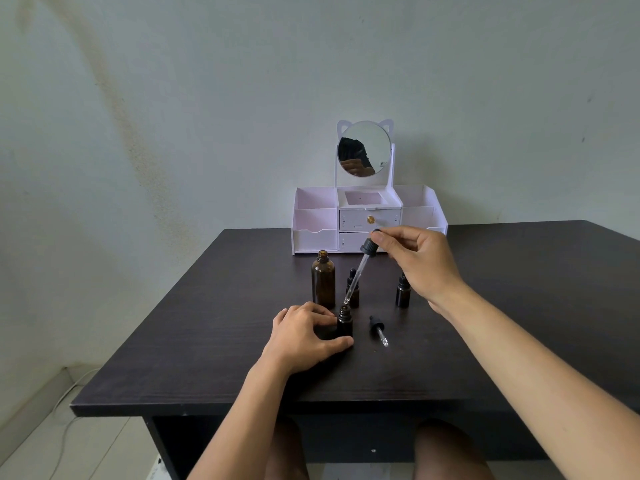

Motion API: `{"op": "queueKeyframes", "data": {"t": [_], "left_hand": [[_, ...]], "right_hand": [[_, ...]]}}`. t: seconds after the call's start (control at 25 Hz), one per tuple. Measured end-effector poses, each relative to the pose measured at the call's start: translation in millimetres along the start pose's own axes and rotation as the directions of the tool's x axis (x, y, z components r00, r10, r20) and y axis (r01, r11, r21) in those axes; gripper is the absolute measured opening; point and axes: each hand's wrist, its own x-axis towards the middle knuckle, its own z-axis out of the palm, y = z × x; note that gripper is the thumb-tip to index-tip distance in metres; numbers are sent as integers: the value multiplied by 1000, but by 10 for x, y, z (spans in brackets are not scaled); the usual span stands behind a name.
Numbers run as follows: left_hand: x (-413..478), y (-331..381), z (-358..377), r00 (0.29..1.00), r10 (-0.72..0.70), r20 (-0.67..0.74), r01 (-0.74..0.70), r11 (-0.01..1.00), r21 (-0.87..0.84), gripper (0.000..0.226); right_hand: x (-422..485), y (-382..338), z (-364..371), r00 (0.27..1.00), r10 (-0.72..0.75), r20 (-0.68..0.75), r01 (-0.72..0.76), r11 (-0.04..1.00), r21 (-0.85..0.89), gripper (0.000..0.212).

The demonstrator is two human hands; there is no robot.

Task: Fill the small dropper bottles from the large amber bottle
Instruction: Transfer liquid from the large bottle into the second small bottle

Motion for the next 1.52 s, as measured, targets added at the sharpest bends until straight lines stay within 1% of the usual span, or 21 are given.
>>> {"op": "queueKeyframes", "data": {"t": [0.08,0.16,0.2,0.28,0.32,0.36,0.4,0.44,0.48,0.52,0.6,0.68,0.8,1.04,1.2,1.36,1.52], "left_hand": [[20,-15,-105,994,-31,103,40,995,-87,61],[87,-70,-237,978,-61,202,92,984,-153,46],[137,-113,-283,977,-94,192,125,979,-159,36],[241,-180,-311,980,-192,55,199,963,-180,22],[287,-203,-293,971,-237,-18,228,950,-214,24],[333,-221,-258,961,-269,-61,245,935,-258,35],[374,-235,-213,958,-276,-73,246,928,-280,49],[409,-251,-163,962,-265,-71,238,935,-264,61],[430,-253,-123,967,-245,-73,224,951,-213,66],[448,-262,-91,970,-230,-83,216,965,-149,67],[483,-288,-59,972,-206,-111,202,978,-45,61],[499,-297,-44,974,-194,-119,195,981,-6,56],[496,-320,-25,977,-175,-124,178,984,13,55],[512,-333,-9,977,-167,-135,175,984,44,56],[500,-325,-12,977,-160,-142,169,984,57,57],[505,-323,-28,980,-161,-121,169,983,66,60],[511,-323,-27,980,-166,-112,174,983,65,61]], "right_hand": [[65,-74,-25,1000,-10,-27,11,1000,18,21],[165,-157,-46,998,-35,-55,37,998,42,19],[215,-203,-43,996,-52,-68,55,997,45,17],[330,-265,-8,992,-92,-88,96,994,46,12],[380,-287,25,990,-109,-90,113,993,43,10],[430,-300,66,989,-121,-90,124,992,37,8],[482,-299,112,988,-129,-86,132,991,32,8],[536,-289,163,988,-132,-85,135,990,32,8],[588,-271,211,988,-132,-83,134,991,27,8],[635,-248,254,988,-132,-80,134,991,21,9],[725,-186,330,988,-139,-65,140,990,15,13],[781,-121,391,989,-139,-49,140,990,5,16],[804,-48,463,991,-130,-25,130,991,-13,11],[757,36,541,980,-184,74,193,970,-145,3],[675,237,661,985,-111,135,140,963,-231,9],[605,380,716,988,-52,143,85,968,-237,12],[610,376,718,989,-35,144,68,970,-235,9]]}}
